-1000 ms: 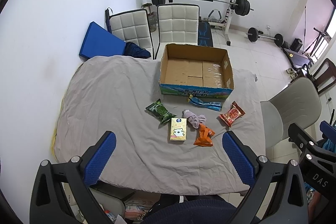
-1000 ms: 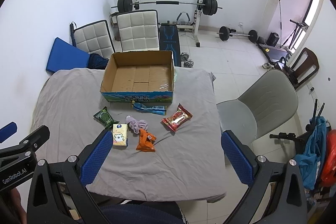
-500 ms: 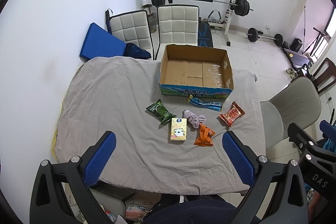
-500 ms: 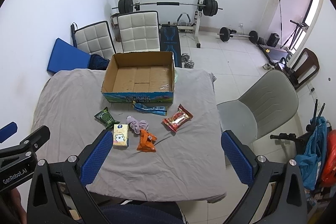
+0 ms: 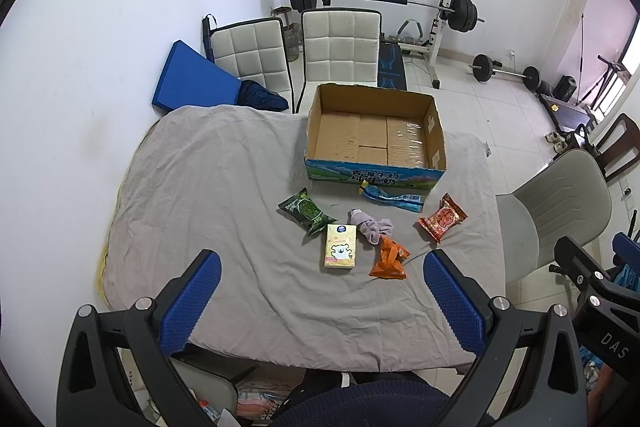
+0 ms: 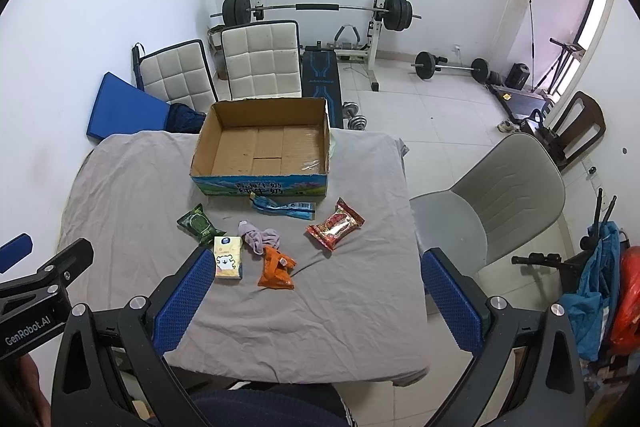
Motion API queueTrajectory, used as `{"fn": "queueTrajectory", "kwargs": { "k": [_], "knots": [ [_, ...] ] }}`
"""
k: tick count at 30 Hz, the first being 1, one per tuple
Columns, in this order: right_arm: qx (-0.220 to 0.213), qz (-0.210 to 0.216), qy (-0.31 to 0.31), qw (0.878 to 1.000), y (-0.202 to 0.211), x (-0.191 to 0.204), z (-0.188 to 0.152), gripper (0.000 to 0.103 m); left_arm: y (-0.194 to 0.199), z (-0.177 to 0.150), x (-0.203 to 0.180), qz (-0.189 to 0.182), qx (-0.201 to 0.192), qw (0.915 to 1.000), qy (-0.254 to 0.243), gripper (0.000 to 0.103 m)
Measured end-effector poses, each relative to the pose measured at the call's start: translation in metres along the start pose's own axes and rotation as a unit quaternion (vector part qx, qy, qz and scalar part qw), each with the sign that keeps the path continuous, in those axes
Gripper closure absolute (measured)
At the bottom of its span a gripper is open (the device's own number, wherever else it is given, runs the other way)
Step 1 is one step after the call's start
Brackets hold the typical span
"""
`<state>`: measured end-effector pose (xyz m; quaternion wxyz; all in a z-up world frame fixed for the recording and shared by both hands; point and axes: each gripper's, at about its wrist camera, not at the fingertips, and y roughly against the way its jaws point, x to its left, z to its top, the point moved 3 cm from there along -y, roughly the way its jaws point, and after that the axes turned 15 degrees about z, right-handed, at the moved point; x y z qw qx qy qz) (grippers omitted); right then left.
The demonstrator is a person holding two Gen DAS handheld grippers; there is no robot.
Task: Organize soft objects
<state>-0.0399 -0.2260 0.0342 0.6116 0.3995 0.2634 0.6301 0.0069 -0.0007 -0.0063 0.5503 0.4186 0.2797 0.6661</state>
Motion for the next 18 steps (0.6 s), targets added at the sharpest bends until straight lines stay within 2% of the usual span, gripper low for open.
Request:
{"fn": "queueTrajectory", "kwargs": {
  "k": [9,14,18],
  "knots": [
    [0.011,0.004,-0.009,1.0,-0.022,-0.011,0.002,0.0,-0.014,0.002,0.006,0.001,0.008,0.9999,0.009,0.0],
    [0.061,0.031,-0.045,0.997,-0.089,-0.034,0.002,0.0,-0.065,0.012,0.013,0.008,0.043,0.9985,0.034,0.0],
    [0.122,0.04,-0.075,0.989,-0.175,-0.051,-0.01,0.0,-0.124,0.013,0.008,0.009,0.085,0.9955,0.04,0.0]
  ]
}}
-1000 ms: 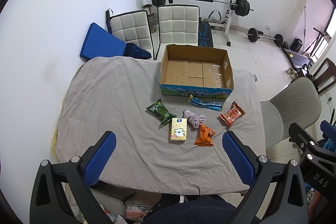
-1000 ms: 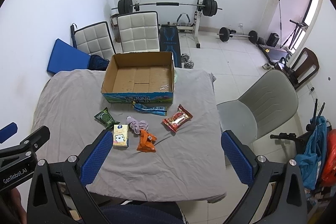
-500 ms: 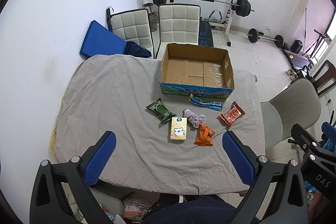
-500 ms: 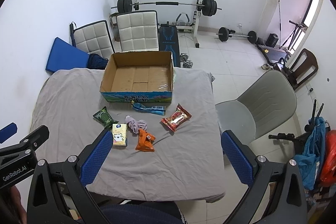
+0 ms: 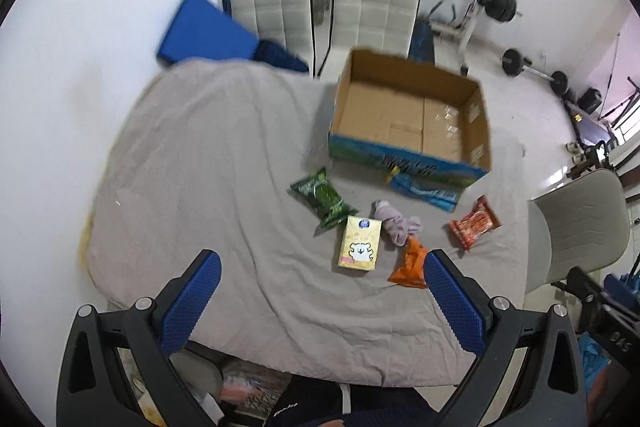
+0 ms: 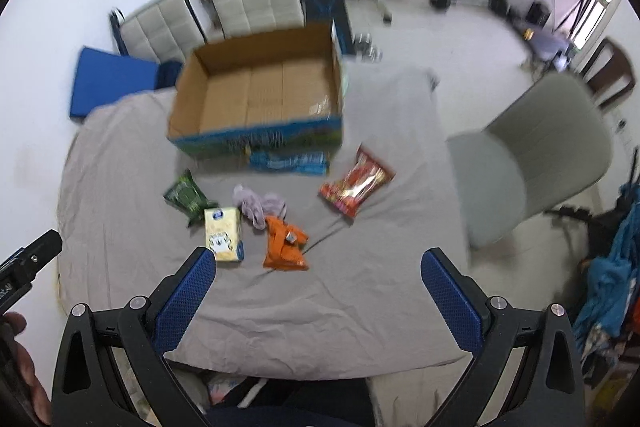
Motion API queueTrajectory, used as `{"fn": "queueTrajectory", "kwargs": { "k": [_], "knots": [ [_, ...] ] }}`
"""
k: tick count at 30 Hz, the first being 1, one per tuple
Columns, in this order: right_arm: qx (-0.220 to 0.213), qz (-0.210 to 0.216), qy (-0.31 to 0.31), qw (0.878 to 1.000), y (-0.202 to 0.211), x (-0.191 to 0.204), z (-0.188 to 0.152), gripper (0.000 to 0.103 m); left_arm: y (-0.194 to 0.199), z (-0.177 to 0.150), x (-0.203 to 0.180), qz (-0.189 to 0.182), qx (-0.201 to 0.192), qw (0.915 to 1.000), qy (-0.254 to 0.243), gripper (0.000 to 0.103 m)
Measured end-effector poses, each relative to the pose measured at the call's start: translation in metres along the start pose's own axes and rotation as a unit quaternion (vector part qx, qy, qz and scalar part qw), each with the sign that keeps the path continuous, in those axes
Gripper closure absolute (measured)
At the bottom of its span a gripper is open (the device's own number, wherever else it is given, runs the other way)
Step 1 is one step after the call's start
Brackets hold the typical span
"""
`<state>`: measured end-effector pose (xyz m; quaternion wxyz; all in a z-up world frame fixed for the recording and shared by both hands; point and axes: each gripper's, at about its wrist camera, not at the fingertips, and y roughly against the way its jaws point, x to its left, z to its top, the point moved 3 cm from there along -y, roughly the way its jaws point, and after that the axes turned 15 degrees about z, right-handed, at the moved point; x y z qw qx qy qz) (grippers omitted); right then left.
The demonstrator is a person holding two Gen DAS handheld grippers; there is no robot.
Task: Organize soft objects
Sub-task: 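Grasp the yellow tissue pack with the left tool while the right tool grasps the red snack bag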
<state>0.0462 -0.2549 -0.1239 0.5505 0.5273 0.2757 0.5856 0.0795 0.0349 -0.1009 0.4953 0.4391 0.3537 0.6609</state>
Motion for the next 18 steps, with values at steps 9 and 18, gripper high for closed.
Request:
{"fn": "queueTrajectory", "kwargs": {
  "k": [9,18],
  "knots": [
    [0.114,0.022,-0.125,0.985,-0.176,-0.076,0.001,0.0,-0.155,-0.005,-0.077,0.0,0.108,0.9924,-0.058,0.003],
    [0.094,-0.003,-0.261,0.961,-0.251,-0.166,0.035,0.0,-0.286,-0.027,-0.134,0.009,0.221,0.9712,-0.09,0.006]
  ]
}}
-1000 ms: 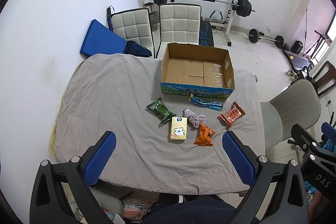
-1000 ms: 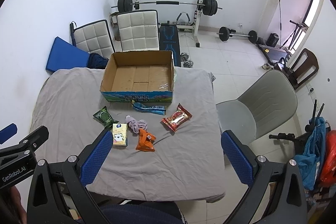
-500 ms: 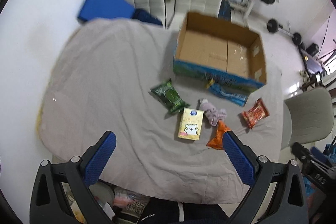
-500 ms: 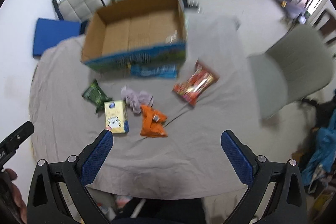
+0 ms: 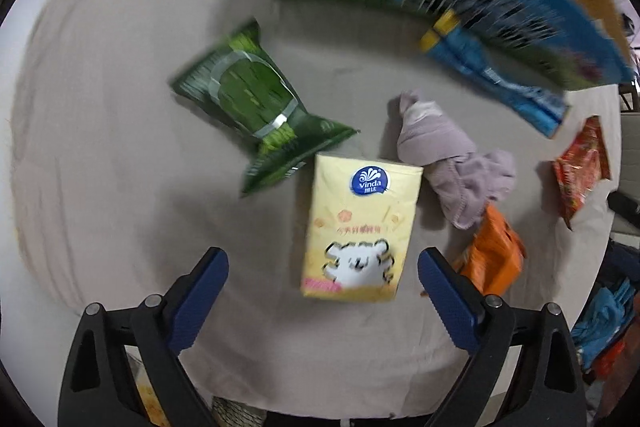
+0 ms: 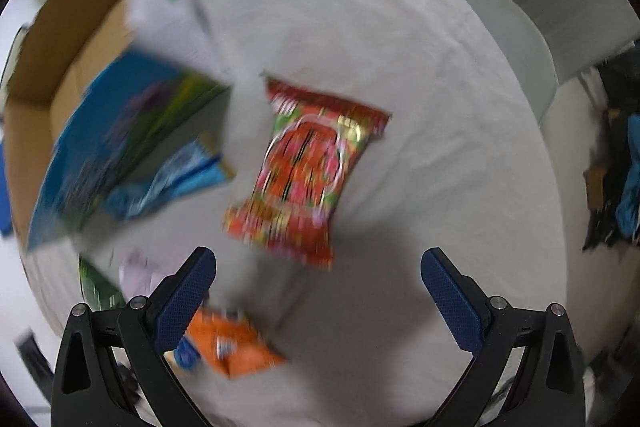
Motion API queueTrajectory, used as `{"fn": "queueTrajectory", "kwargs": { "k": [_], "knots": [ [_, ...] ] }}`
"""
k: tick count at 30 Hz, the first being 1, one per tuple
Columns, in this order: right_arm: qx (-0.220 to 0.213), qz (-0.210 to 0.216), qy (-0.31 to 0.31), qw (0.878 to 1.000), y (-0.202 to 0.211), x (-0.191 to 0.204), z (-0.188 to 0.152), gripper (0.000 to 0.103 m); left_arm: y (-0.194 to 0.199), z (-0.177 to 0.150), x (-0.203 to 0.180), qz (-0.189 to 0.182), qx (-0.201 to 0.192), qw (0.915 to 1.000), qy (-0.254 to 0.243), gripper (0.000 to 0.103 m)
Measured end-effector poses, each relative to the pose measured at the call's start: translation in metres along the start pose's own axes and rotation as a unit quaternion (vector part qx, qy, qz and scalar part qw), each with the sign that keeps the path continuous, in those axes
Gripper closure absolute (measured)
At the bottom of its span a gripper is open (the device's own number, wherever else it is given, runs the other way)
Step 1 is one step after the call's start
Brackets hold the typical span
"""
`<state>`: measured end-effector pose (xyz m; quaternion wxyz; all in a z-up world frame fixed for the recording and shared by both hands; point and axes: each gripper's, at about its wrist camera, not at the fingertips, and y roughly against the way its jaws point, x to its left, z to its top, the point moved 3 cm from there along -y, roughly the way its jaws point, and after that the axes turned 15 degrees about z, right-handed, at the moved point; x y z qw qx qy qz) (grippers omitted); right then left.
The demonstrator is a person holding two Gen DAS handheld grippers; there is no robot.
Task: Organize soft objects
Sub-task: 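Grasp the yellow tissue pack with the left tool while the right tool grasps the red snack bag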
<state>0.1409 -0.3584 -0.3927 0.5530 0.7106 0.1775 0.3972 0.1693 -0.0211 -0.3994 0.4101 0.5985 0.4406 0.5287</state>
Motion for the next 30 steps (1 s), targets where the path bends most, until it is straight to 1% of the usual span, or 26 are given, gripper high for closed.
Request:
{"fn": "queueTrajectory", "kwargs": {
  "k": [3,5,8,9,10,11,12,13,14,15,16,19,20,21,23,27,28,30],
  "knots": [
    [0.009,0.007,-0.031,0.999,-0.023,-0.009,0.018,0.0,-0.02,0.003,-0.007,-0.006,0.023,0.9997,0.008,0.006],
    [0.014,0.004,-0.044,0.999,-0.036,-0.012,0.026,0.001,-0.028,0.005,-0.009,-0.01,0.03,0.9994,0.014,0.006],
    [0.029,0.0,-0.057,0.998,-0.049,-0.014,0.035,0.01,-0.038,0.006,-0.017,-0.02,0.035,0.9991,0.014,0.006],
    [0.034,-0.002,-0.058,0.998,-0.053,-0.014,0.038,0.015,-0.04,0.005,-0.019,-0.021,0.037,0.999,0.012,0.007],
    [0.039,-0.008,-0.055,0.998,-0.057,-0.015,0.039,0.019,-0.044,0.006,-0.023,-0.023,0.039,0.9989,0.01,0.013],
    [0.045,-0.013,-0.05,0.998,-0.06,-0.014,0.04,0.028,-0.049,0.006,-0.027,-0.025,0.042,0.9988,0.006,0.022],
    [0.051,-0.016,-0.044,0.998,-0.063,-0.014,0.041,0.031,-0.055,0.006,-0.032,-0.026,0.047,0.9985,0.0,0.034],
    [0.057,-0.018,-0.034,0.998,-0.064,-0.013,0.041,0.034,-0.058,0.006,-0.033,-0.025,0.05,0.9984,-0.002,0.038],
    [0.058,-0.016,-0.029,0.998,-0.064,-0.011,0.041,0.044,-0.062,0.007,-0.035,-0.019,0.053,0.9984,-0.003,0.039],
    [0.063,-0.02,-0.017,0.998,-0.061,-0.005,0.039,0.049,-0.063,0.008,-0.036,-0.02,0.051,0.9985,-0.002,0.04],
    [0.065,-0.025,-0.009,0.998,-0.057,0.0,0.037,0.05,-0.063,0.006,-0.036,-0.02,0.048,0.9987,0.001,0.04],
    [0.073,-0.041,0.038,0.996,-0.056,0.01,0.027,0.053,-0.066,-0.003,-0.034,-0.014,0.038,0.9992,0.002,0.04],
    [0.077,-0.045,0.052,0.995,-0.055,0.012,0.021,0.054,-0.065,-0.006,-0.036,-0.011,0.034,0.9993,0.003,0.04],
    [0.081,-0.049,0.062,0.994,-0.057,0.011,0.008,0.054,-0.061,-0.008,-0.038,-0.009,0.032,0.9994,0.004,0.041],
    [0.091,-0.048,0.085,0.991,-0.056,0.013,-0.006,0.055,-0.056,-0.017,-0.038,-0.005,0.023,0.9997,0.007,0.041],
    [0.096,-0.038,0.116,0.988,-0.05,0.014,-0.033,0.055,-0.037,-0.032,-0.044,0.002,0.008,0.9999,0.012,0.041],
    [0.097,-0.031,0.124,0.987,-0.045,0.015,-0.04,0.056,-0.035,-0.029,-0.042,0.002,0.004,0.9999,0.013,0.041],
    [0.102,-0.019,0.139,0.985,-0.033,0.024,-0.054,0.056,-0.022,-0.036,-0.042,0.0,-0.01,0.9998,0.019,0.041]
  ]
}}
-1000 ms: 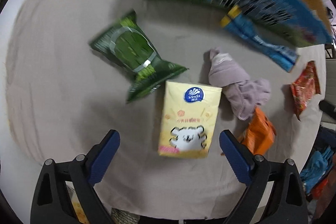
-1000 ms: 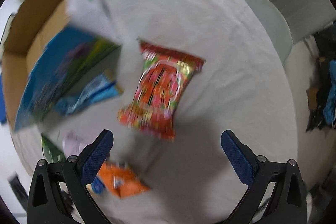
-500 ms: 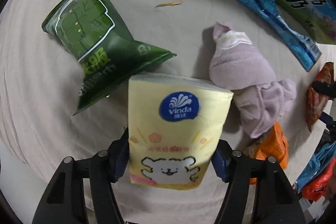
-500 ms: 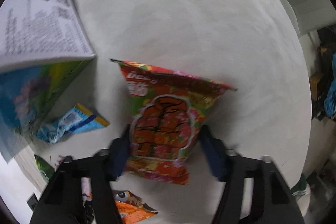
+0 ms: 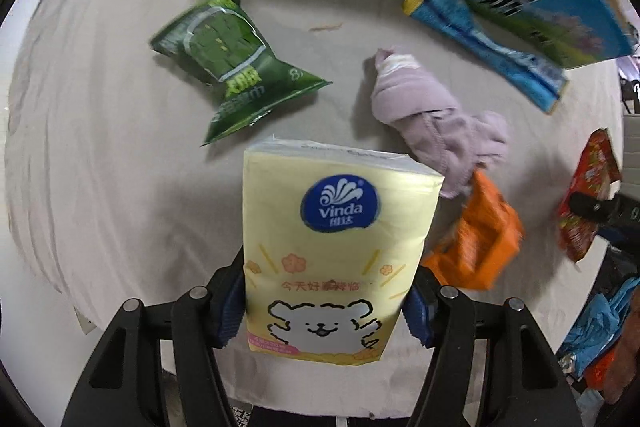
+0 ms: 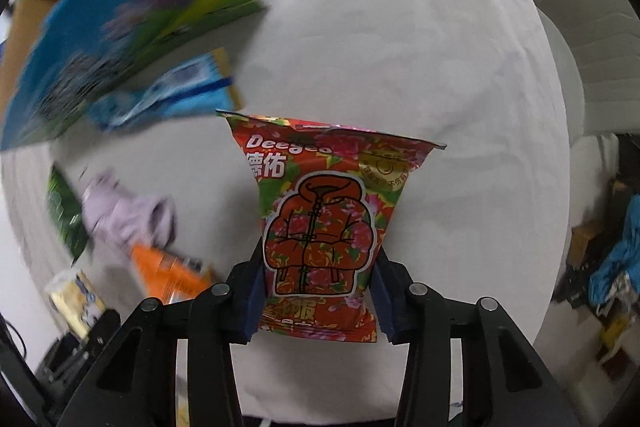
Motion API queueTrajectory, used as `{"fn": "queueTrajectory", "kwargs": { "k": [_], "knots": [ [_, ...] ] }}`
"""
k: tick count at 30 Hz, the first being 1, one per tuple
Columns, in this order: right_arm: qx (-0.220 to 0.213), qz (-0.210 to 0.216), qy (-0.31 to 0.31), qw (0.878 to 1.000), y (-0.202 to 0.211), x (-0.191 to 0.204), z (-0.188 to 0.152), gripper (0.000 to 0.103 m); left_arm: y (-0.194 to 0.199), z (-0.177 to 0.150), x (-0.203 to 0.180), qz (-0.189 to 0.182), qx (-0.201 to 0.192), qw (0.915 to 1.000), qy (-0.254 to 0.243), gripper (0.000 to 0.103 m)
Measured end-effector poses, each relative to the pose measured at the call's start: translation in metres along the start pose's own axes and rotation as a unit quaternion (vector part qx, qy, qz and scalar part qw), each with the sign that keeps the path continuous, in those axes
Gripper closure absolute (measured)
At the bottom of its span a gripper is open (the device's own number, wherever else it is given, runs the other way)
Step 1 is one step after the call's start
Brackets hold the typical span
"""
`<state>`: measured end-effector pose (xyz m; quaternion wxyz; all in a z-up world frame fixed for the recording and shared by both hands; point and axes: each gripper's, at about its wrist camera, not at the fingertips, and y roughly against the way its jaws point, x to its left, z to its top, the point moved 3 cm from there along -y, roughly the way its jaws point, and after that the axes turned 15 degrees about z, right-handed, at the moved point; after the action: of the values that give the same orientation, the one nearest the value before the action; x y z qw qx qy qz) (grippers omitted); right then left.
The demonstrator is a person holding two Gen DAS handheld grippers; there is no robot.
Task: Organize soft objects
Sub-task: 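Grasp the yellow tissue pack with the left tool while the right tool grasps the red snack bag, then lower both held items into the cardboard box and open both tools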
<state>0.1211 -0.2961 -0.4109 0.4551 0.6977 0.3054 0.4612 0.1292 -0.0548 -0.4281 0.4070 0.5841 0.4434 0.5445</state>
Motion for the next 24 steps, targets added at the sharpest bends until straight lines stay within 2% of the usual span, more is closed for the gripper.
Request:
{"fn": "queueTrajectory", "kwargs": {
  "k": [5,8,10,14,17,20,24],
  "knots": [
    [-0.014,0.044,0.056,0.997,0.049,0.04,-0.024,0.056,0.041,-0.009,-0.002,-0.022,-0.032,0.9992,0.013,0.041],
    [-0.034,0.063,0.091,0.993,0.087,0.066,-0.022,0.056,0.084,0.003,-0.002,-0.035,-0.068,0.9969,0.016,0.041],
    [-0.044,0.073,0.108,0.991,0.105,0.082,0.001,0.056,0.113,0.016,0.003,-0.044,-0.089,0.9949,0.014,0.041],
    [-0.079,0.087,0.135,0.984,0.157,0.106,0.03,0.056,0.169,0.059,0.01,-0.055,-0.135,0.9893,0.006,0.041],
    [-0.106,0.083,0.144,0.98,0.173,0.128,0.045,0.056,0.198,0.094,0.01,-0.052,-0.168,0.9844,-0.001,0.041],
    [-0.123,0.076,0.142,0.979,0.174,0.146,0.068,0.056,0.21,0.136,0.008,-0.059,-0.18,0.9818,-0.01,0.041],
    [-0.124,0.068,0.137,0.98,0.167,0.163,0.111,0.056,0.208,0.183,0.005,-0.071,-0.171,0.9825,-0.02,0.041]
  ]
}}
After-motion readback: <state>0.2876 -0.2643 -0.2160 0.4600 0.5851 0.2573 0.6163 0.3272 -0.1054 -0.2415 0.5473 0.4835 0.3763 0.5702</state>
